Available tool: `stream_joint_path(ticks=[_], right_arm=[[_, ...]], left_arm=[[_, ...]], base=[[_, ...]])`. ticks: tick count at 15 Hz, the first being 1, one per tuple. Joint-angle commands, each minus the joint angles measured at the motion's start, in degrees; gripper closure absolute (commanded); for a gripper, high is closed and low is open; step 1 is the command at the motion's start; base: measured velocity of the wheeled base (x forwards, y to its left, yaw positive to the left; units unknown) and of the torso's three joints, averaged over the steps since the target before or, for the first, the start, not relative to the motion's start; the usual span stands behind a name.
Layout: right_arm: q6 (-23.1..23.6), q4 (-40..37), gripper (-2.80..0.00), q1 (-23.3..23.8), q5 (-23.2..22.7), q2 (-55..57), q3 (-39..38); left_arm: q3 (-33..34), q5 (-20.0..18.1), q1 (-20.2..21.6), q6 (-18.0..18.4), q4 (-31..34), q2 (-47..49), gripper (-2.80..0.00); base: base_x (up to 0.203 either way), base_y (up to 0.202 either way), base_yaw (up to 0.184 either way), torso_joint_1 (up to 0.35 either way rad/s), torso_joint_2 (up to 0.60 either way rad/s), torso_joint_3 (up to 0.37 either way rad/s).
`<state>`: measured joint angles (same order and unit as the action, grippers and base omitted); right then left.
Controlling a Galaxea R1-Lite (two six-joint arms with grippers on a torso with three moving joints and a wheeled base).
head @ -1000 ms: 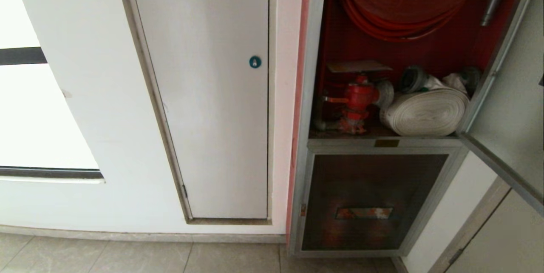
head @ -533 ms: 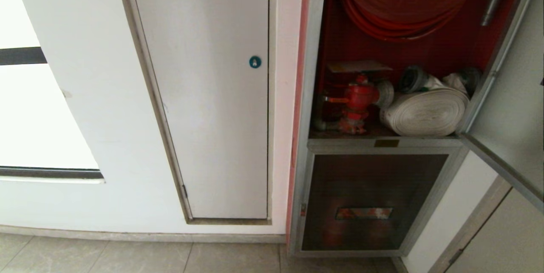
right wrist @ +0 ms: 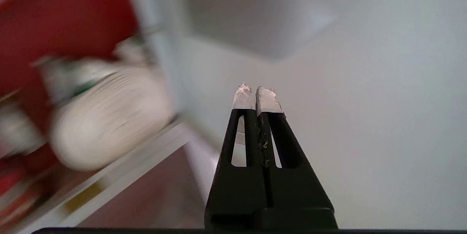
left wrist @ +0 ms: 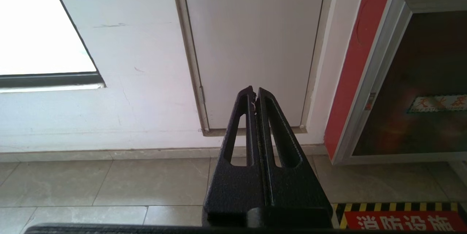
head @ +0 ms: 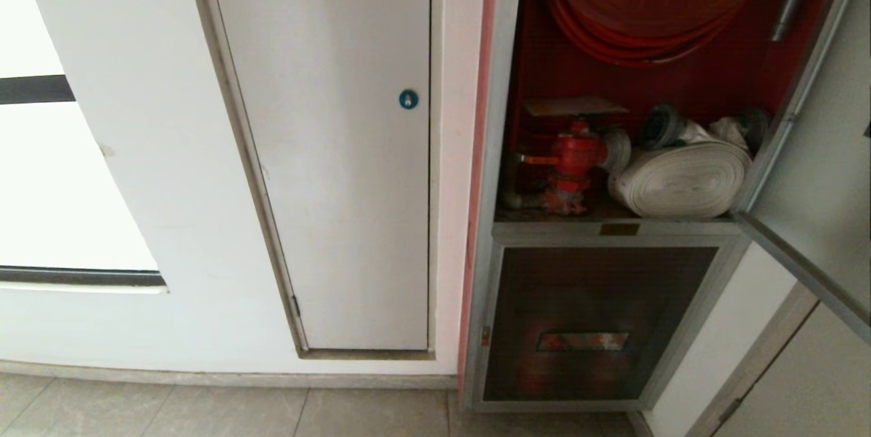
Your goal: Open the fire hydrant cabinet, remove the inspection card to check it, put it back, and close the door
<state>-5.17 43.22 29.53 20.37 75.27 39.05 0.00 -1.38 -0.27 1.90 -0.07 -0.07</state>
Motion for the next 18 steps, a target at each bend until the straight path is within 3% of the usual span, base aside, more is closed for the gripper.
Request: stream_joint_path(ticks=[1, 6, 9, 14, 18], right_arm=[[0.2, 0.2, 0.0, -4.5, 0.0, -1.4, -1.2], [1.0, -0.2, 0.0, -16.9, 0.0, -6.9, -7.0], [2.1, -0.3, 0.0, -20.8, 0.0, -12.1, -10.4], [6.1, -0.9, 0.0, -22.0, -3.0, -22.8, -14.5], [6.4, -11.5, 0.0, -22.1, -7.1, -33.7, -14.8]], left_arm=[[0.1, 0.0, 0.0, 0.0, 0.0, 0.1, 0.0], [0.1, 0.0, 0.0, 0.0, 0.0, 0.1, 0.0], [0.1, 0.0, 0.0, 0.0, 0.0, 0.1, 0.0], [0.1, 0.0, 0.0, 0.0, 0.0, 0.1, 0.0], [0.1, 0.0, 0.0, 0.0, 0.0, 0.1, 0.0]], base=[[0.0, 0.0, 0.0, 0.0, 0.0, 0.0], [0.0, 0.0, 0.0, 0.0, 0.0, 0.0], [0.0, 0.0, 0.0, 0.0, 0.0, 0.0], [0.0, 0.0, 0.0, 0.0, 0.0, 0.0], [0.0, 0.0, 0.0, 0.0, 0.0, 0.0]])
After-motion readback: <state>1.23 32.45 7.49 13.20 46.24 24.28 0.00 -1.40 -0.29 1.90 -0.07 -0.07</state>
